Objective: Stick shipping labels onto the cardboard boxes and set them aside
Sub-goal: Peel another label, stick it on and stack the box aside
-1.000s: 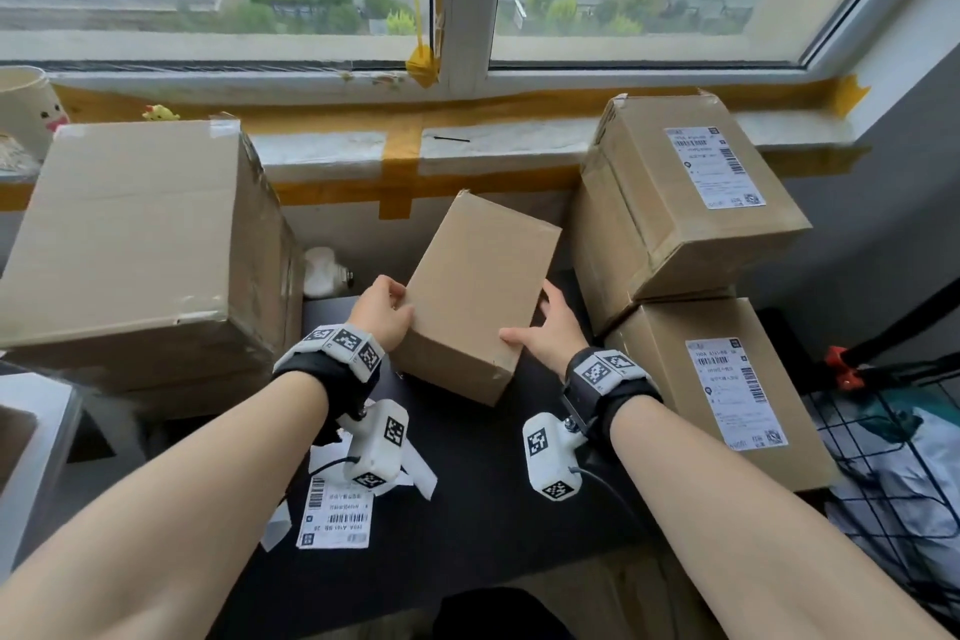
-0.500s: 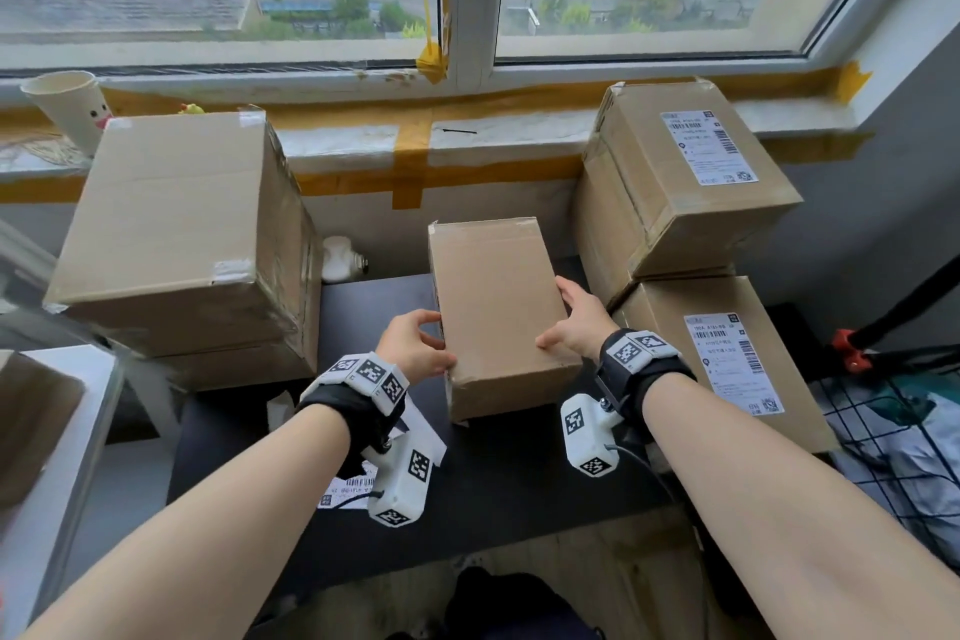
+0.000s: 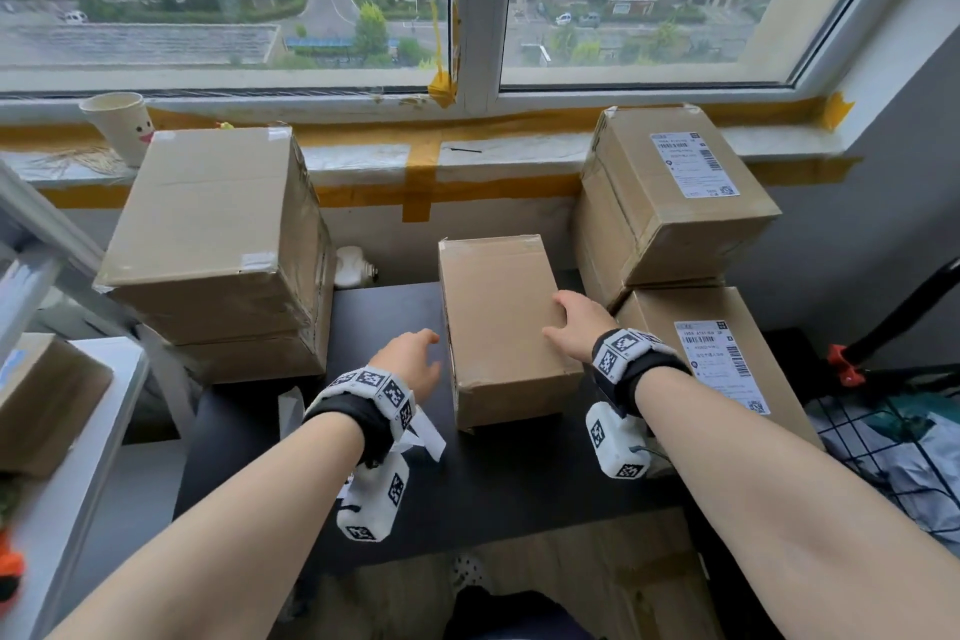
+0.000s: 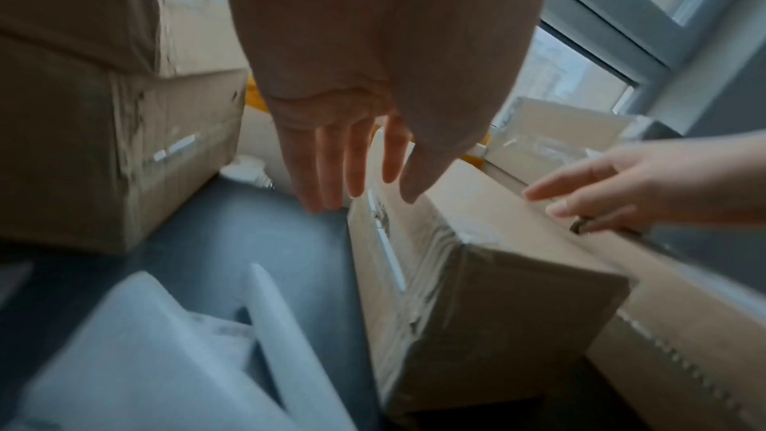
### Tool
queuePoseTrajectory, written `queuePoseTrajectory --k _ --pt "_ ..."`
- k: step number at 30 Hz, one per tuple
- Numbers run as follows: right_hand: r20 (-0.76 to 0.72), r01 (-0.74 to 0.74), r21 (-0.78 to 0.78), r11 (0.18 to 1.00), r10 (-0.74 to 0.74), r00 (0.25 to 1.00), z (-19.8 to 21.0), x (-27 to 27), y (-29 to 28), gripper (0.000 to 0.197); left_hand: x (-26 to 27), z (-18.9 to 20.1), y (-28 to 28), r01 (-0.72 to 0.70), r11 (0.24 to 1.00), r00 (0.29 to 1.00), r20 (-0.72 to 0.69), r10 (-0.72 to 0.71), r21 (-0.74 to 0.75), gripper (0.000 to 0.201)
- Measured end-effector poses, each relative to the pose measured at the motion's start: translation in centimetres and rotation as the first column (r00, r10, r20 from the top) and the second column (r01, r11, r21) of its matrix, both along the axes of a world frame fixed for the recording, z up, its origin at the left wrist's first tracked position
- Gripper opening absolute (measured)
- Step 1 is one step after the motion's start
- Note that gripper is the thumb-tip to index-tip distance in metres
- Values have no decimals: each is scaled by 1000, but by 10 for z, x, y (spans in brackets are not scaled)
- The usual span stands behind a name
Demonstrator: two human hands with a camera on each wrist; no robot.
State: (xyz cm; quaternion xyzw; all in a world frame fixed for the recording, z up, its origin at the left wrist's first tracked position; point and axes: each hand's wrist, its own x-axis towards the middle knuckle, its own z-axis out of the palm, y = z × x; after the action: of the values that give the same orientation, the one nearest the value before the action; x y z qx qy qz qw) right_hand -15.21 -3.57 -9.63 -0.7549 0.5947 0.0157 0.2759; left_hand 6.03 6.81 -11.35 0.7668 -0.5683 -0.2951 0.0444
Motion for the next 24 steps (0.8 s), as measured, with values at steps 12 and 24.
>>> queuePoseTrajectory --k 12,24 --pt "-83 -316 -107 943 309 948 0 63 60 40 48 12 73 106 992 941 317 -121 64 34" --pt "-142 -545 -50 837 534 834 -30 123 146 38 78 -18 163 -12 996 966 257 -12 91 31"
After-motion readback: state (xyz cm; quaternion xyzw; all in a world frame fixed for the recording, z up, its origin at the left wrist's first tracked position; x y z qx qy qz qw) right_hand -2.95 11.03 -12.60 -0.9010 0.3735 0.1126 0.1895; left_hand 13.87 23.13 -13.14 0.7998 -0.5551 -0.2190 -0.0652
